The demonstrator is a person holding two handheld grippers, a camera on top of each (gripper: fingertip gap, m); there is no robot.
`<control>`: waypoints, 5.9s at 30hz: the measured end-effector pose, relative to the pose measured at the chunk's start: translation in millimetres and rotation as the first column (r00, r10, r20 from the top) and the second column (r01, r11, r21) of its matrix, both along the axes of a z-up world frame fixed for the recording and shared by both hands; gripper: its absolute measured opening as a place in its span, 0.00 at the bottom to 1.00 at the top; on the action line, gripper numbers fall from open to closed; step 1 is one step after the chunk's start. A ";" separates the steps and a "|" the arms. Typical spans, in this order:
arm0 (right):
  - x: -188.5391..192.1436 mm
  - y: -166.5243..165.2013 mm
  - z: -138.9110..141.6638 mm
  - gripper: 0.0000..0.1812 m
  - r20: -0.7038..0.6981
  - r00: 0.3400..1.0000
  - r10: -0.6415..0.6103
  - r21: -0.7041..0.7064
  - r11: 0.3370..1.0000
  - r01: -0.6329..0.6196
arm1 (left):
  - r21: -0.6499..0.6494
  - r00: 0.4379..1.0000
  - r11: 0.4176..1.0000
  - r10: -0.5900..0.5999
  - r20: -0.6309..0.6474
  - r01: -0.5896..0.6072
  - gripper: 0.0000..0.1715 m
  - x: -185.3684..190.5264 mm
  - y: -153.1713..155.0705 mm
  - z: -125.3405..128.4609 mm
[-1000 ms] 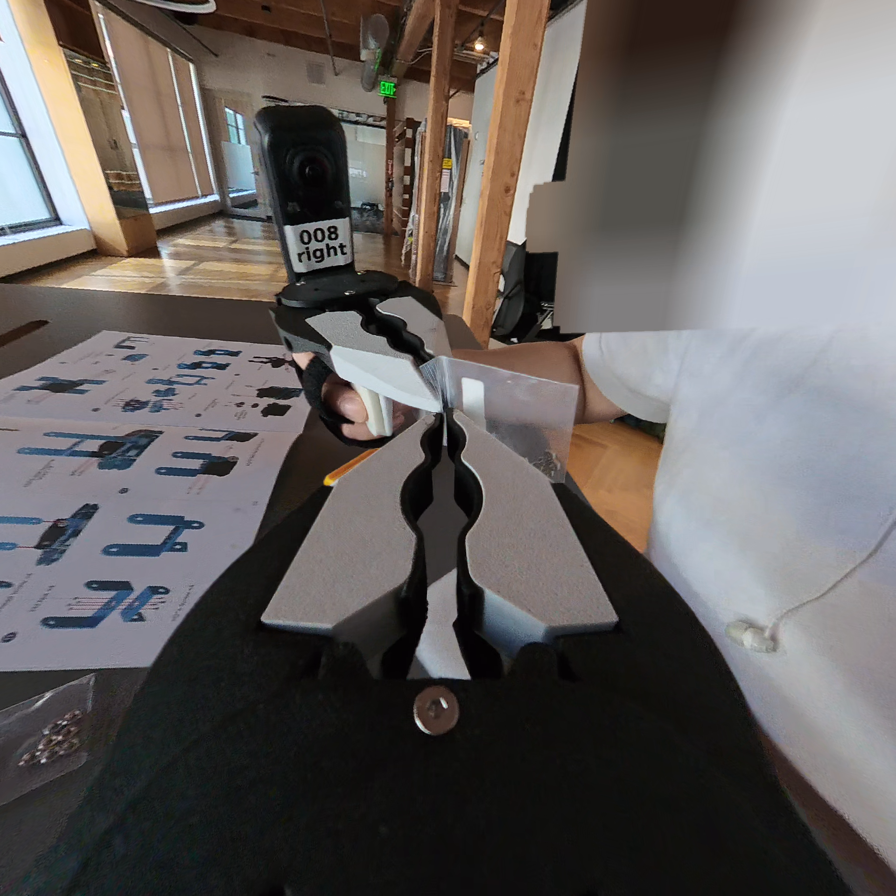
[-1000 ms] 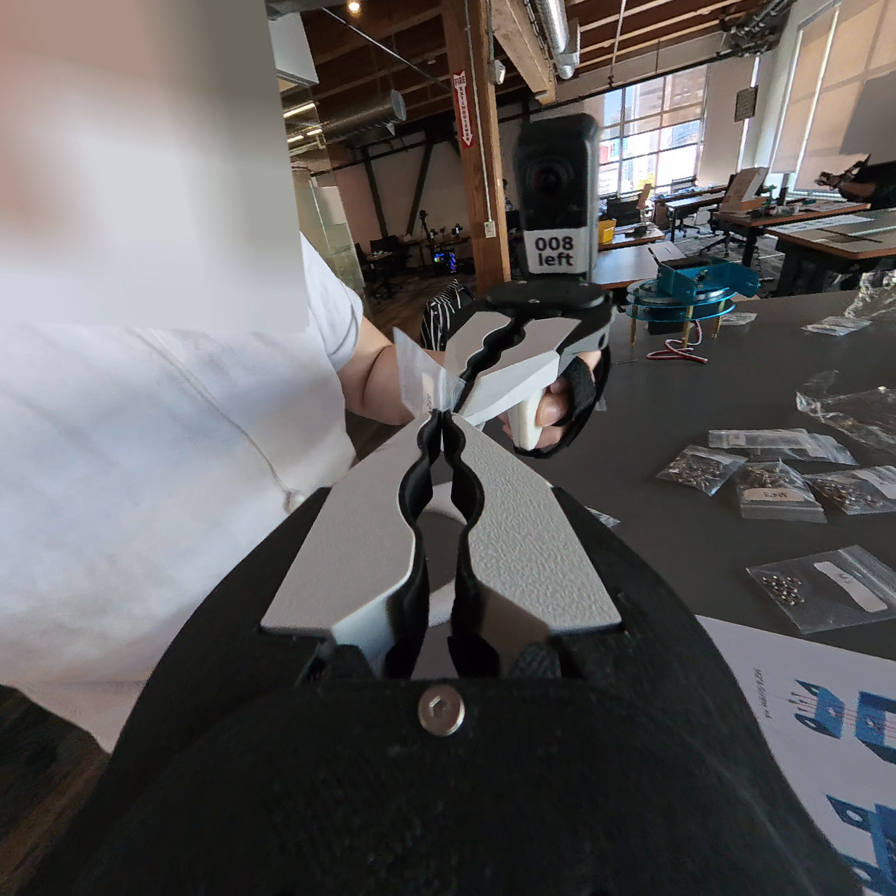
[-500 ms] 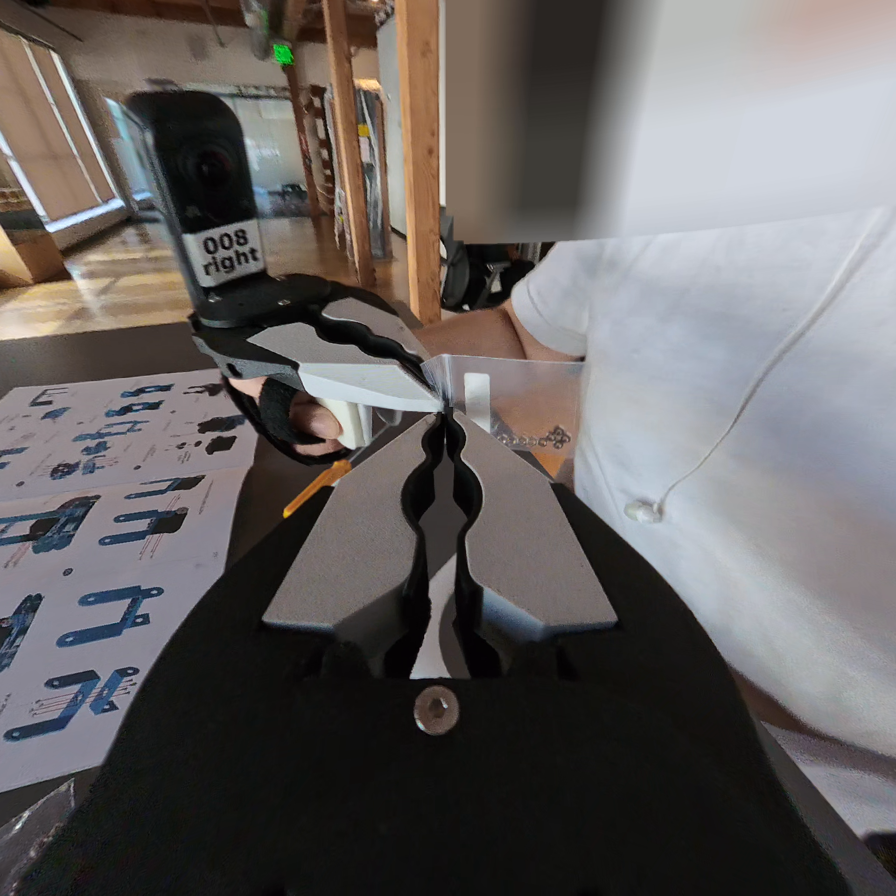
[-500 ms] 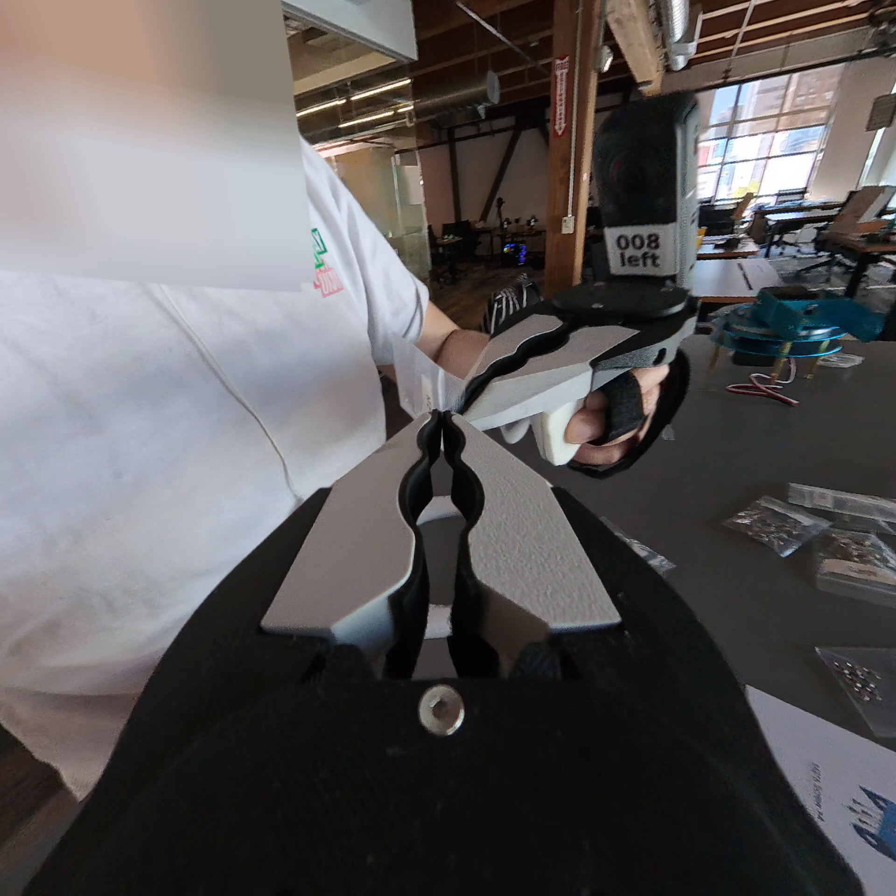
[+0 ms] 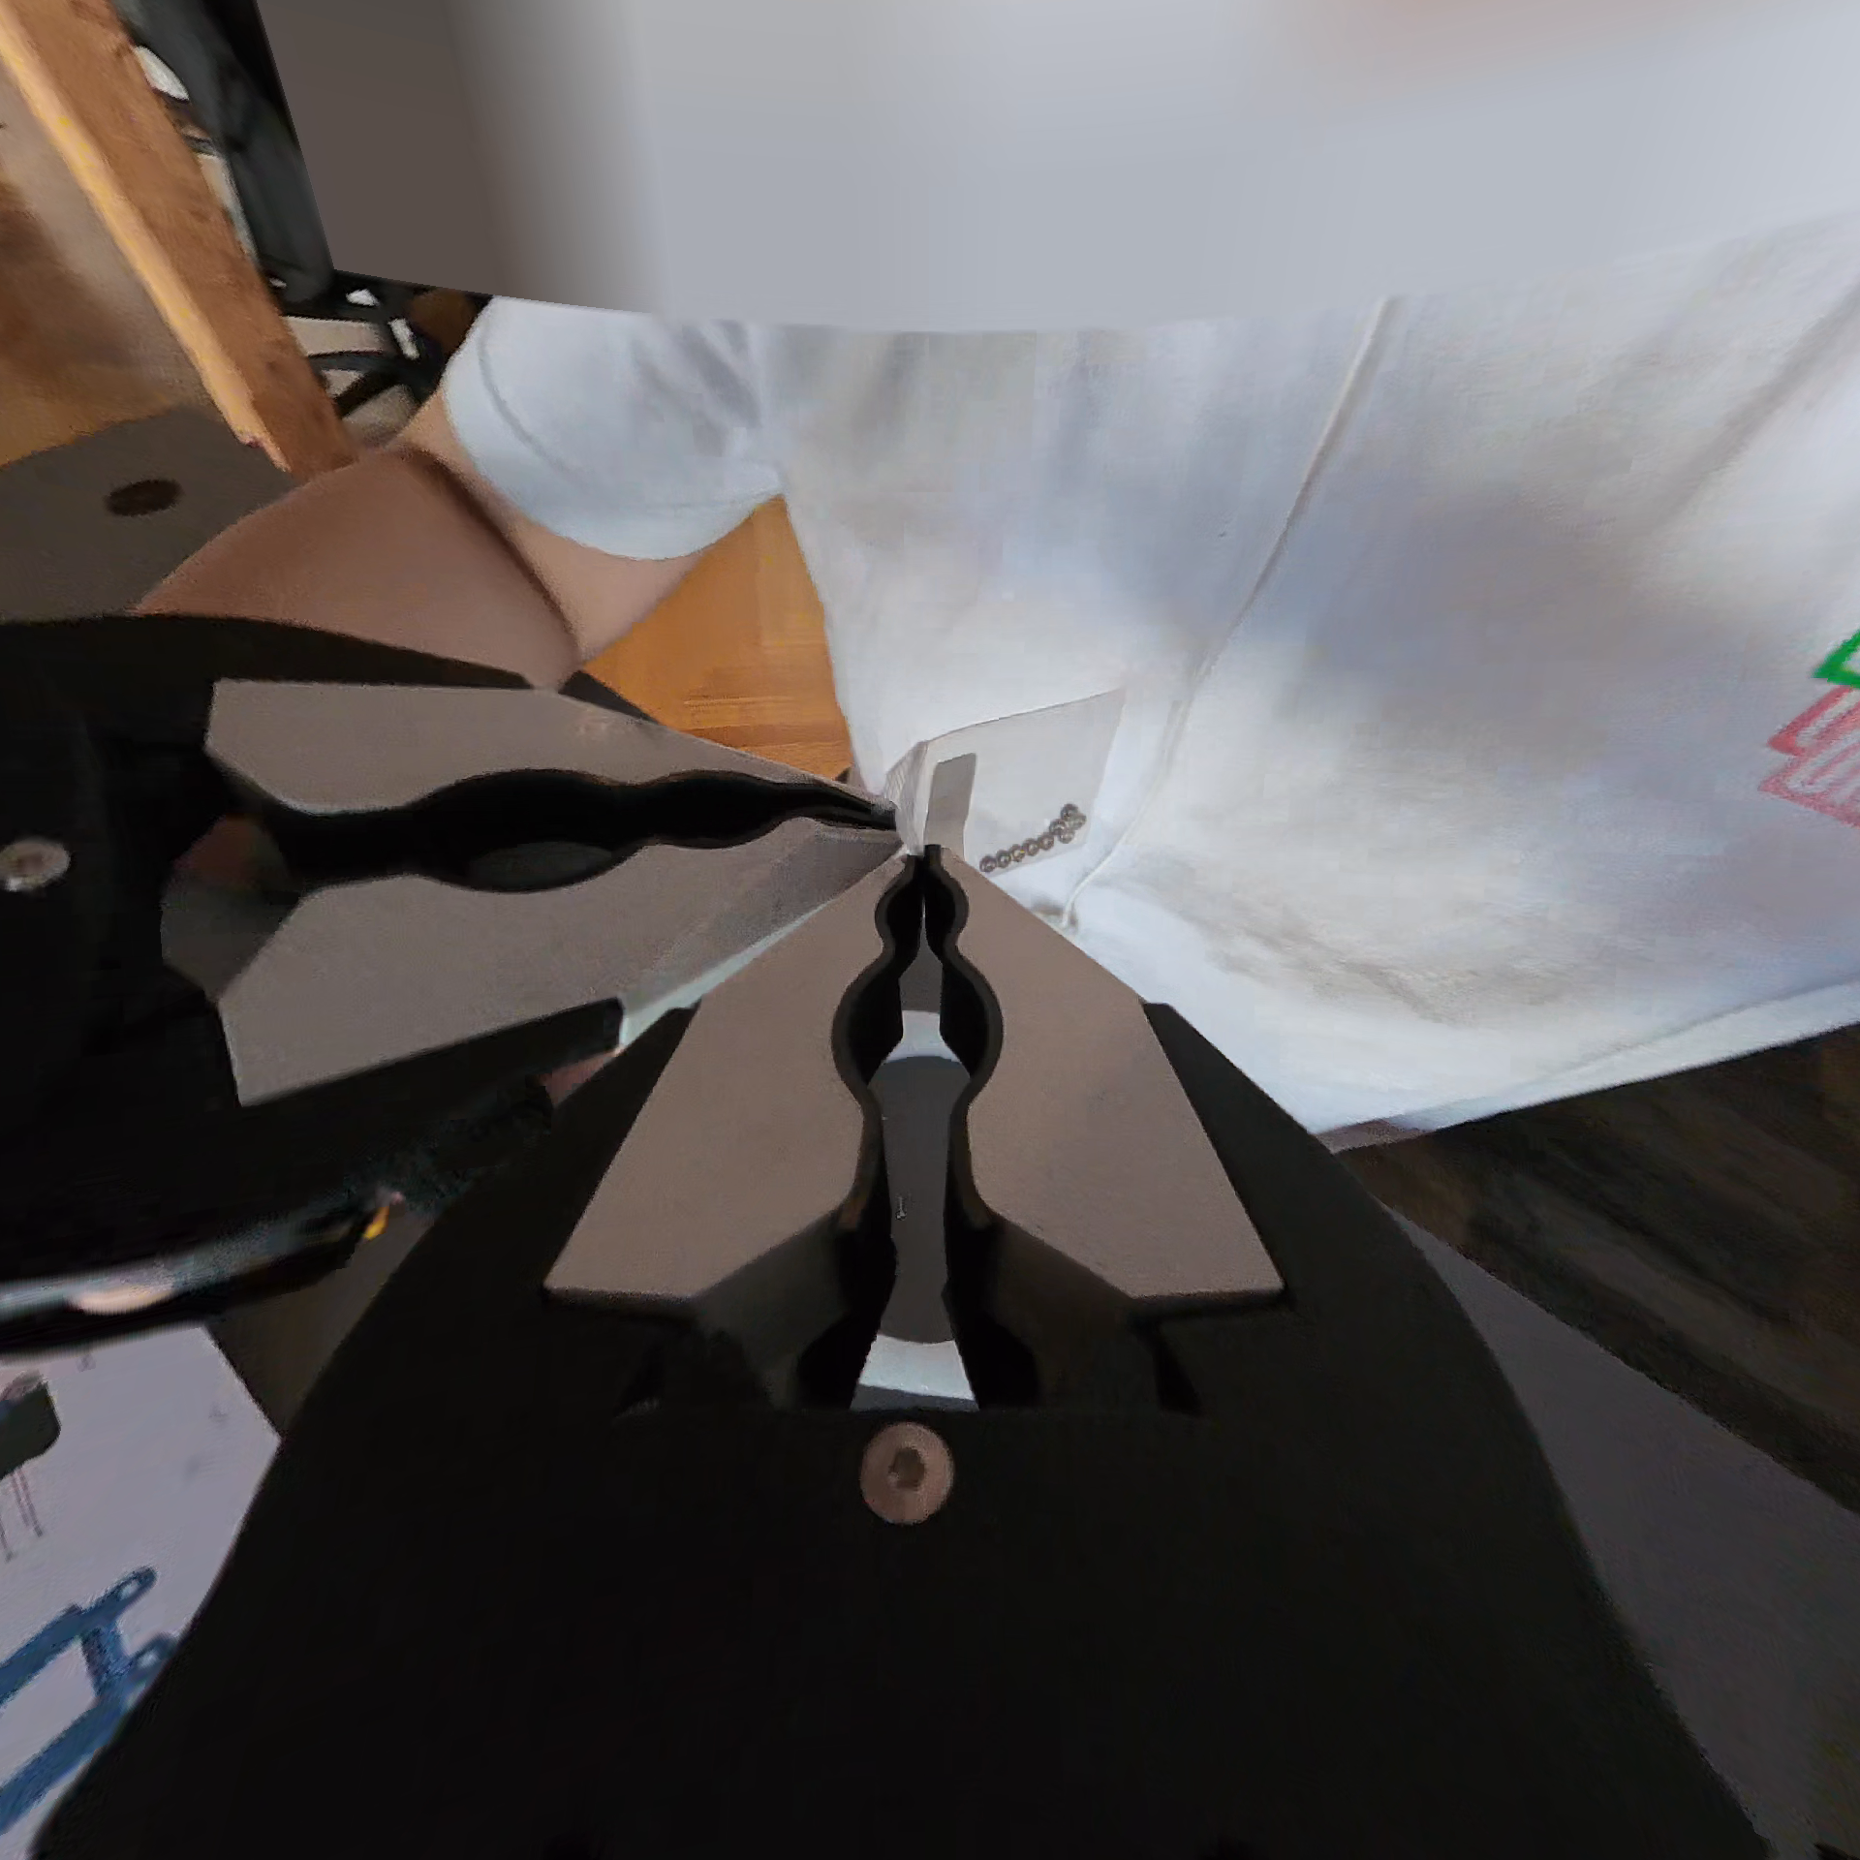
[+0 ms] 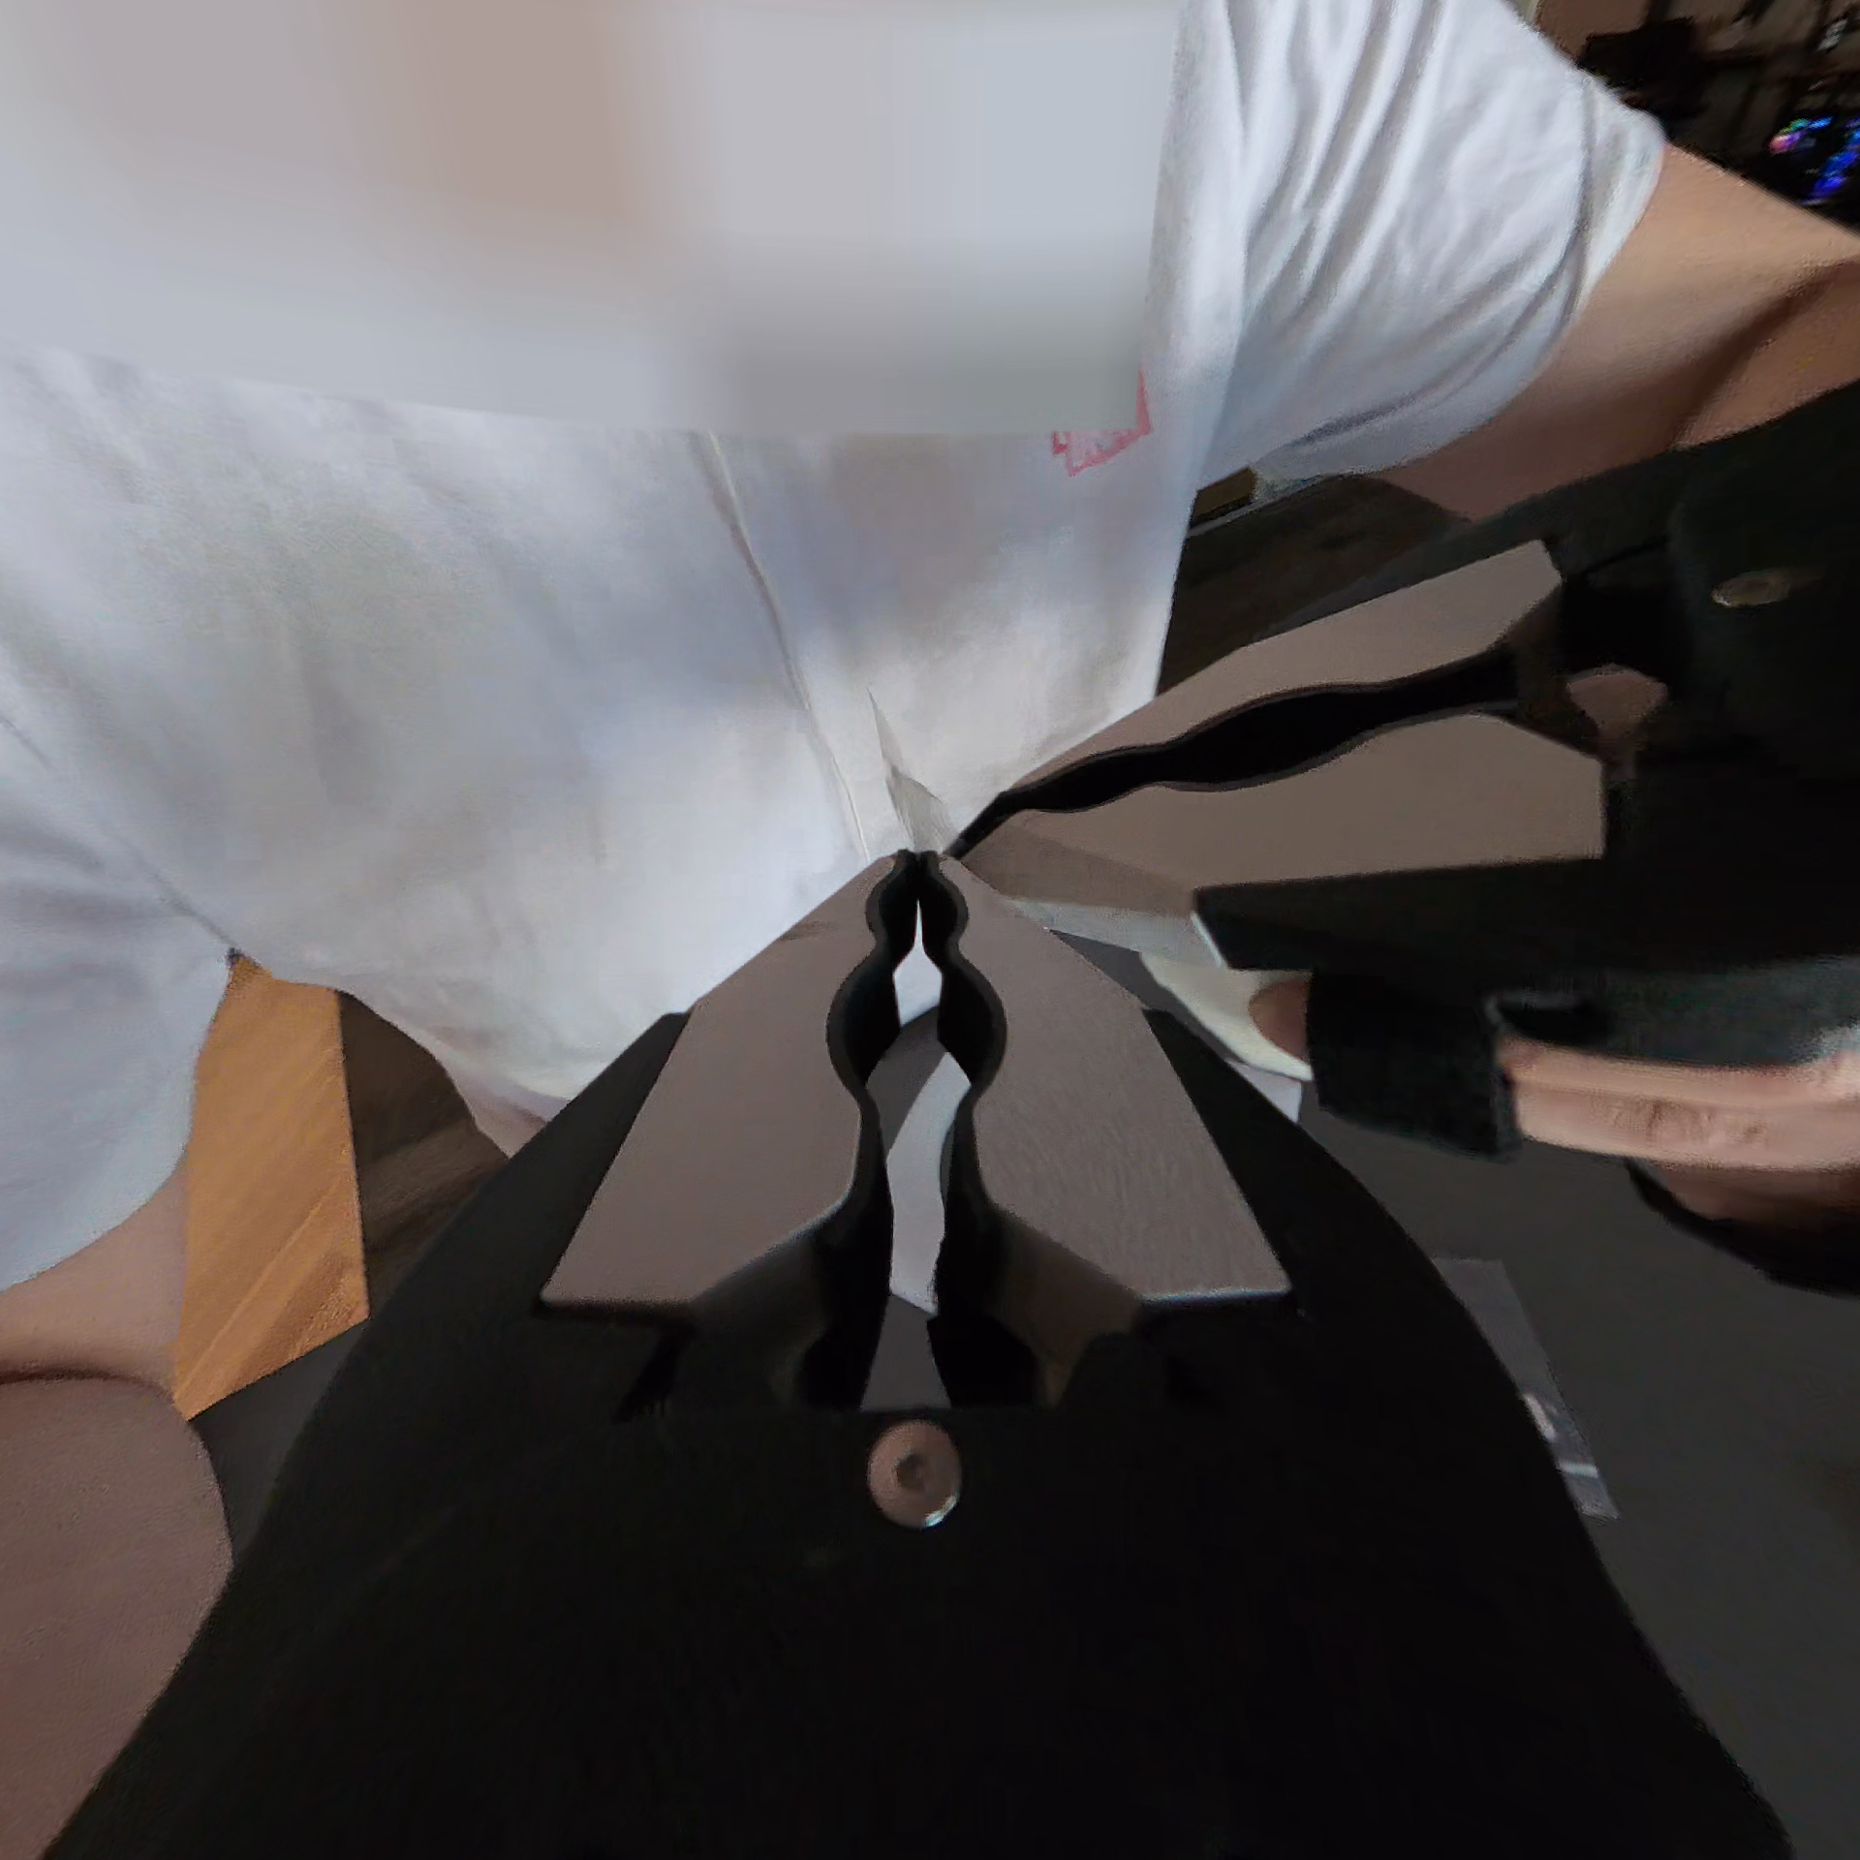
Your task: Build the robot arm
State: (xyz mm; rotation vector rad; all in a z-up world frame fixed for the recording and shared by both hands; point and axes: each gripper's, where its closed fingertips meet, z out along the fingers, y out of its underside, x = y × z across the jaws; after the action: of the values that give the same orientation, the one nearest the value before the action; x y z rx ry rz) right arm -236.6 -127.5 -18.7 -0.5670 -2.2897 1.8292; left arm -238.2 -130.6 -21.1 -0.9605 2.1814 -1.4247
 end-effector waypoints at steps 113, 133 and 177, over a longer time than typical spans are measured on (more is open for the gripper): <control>-9.8 45.0 4.0 0.00 0.038 0.914 -0.404 0.754 0.612 0.239 | -0.633 0.750 0.622 0.655 0.096 -0.462 0.13 -3.7 55.3 14.1; -25.6 106.8 8.3 0.13 -0.167 0.725 -0.669 0.637 0.488 0.597 | -0.753 0.515 0.379 0.855 0.063 -0.538 0.03 -24.1 111.9 9.0; 4.2 61.8 -90.7 0.08 -0.048 0.386 -0.921 0.414 0.334 0.847 | -0.496 0.277 0.270 0.959 0.061 -0.825 0.17 -60.1 87.9 -20.7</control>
State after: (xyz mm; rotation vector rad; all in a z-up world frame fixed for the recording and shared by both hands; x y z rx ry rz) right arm -232.3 -65.6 -109.4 -1.5883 -1.6518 0.7465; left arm -298.3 -42.7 -41.8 -1.5743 0.6700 -1.1909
